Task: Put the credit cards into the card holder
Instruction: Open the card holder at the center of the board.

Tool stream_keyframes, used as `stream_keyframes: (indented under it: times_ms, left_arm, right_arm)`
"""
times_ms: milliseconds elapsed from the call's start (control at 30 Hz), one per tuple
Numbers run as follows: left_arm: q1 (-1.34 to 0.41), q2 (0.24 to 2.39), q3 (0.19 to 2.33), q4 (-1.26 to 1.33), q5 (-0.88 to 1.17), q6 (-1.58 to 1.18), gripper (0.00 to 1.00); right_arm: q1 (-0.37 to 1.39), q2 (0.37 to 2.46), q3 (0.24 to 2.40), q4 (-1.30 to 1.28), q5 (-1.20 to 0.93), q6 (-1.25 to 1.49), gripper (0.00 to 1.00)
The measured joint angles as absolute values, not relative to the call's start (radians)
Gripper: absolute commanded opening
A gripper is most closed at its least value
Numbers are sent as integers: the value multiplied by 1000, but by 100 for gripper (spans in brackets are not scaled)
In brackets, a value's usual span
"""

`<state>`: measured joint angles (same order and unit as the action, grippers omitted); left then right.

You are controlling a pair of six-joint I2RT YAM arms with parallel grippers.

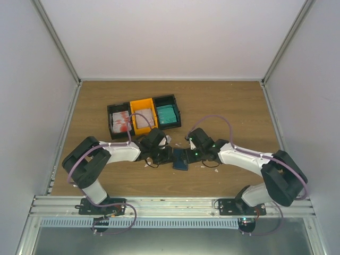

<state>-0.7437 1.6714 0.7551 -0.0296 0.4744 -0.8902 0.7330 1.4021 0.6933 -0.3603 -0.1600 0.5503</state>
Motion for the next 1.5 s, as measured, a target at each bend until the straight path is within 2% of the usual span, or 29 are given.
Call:
stream_keyframes:
  times_ms: [167,433,767,967,1100,1233,1400,1500]
  left_arm:
    - [-744,1621,745,-27,487,-870,0]
    - [-745,1599,720,-41,485,-831,0]
    - [-746,1547,678,10,485,-810,0]
    - [-746,1523,663,23,482,-799,0]
    - [-746,1500,663,19,481,-796,0]
    - [-746,1488,663,19,481,-796,0]
    - [-746,1481,659,19,481,-795,0]
    - [-746,1478,648,17,480,-795,0]
  right_arm:
    - [775,1473,776,-385,-98,550,71]
    - [791,1532,812,-431,-25,570,57]
    - [809,1494,812,-464,25,653,52]
    - [810,1486,814,-487,53,685,40]
    - [818,1486,814,-552,111,707,35]
    - [831,1488,815,-576,134,717,36]
    - [831,1461,821,-583,141,728,47]
    - [831,1407,821,-554,114,729,44]
